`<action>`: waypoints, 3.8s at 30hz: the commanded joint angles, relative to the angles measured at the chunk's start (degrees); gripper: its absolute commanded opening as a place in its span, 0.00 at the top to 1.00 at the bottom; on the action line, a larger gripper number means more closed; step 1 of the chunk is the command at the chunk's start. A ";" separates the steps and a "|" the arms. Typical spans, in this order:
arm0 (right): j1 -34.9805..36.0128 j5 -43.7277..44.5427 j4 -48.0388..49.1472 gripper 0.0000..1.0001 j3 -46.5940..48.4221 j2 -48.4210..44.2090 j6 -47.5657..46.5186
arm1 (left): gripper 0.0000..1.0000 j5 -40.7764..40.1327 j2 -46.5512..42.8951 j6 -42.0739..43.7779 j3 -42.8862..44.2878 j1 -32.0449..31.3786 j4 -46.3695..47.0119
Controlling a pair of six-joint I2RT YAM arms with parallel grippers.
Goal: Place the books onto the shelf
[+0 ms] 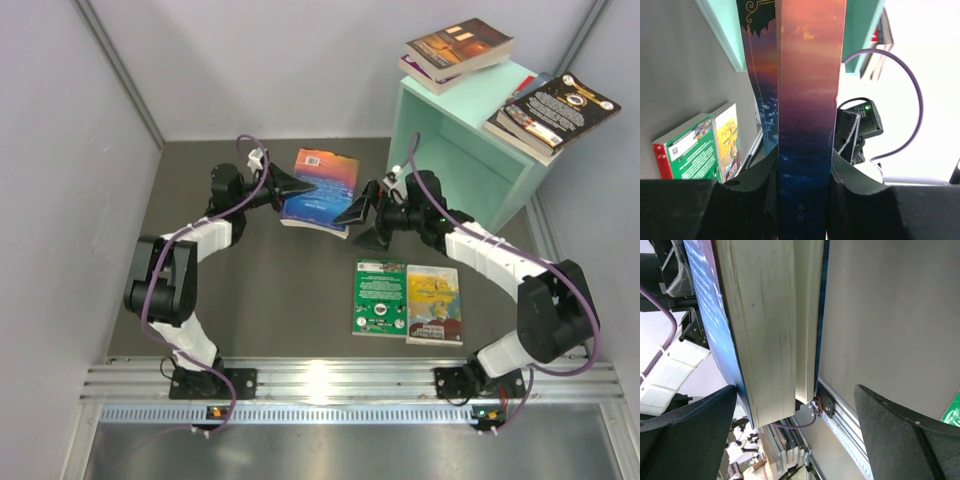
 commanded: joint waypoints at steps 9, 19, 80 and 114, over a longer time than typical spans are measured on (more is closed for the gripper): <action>0.11 -0.52 14.88 0.01 0.66 0.42 6.83 | 1.00 2.07 -5.09 -5.96 -0.26 0.07 15.69; 1.16 0.35 22.46 1.00 -1.09 0.33 9.57 | 1.00 0.92 -4.48 -4.83 -2.02 -2.74 15.09; -18.61 42.54 1.97 1.00 -4.15 -14.53 -4.33 | 0.03 -12.17 -19.68 52.04 -2.37 -3.01 -63.05; -19.05 53.88 4.26 1.00 1.89 11.93 17.38 | 0.04 -9.45 -26.80 52.04 -14.24 -0.29 -58.92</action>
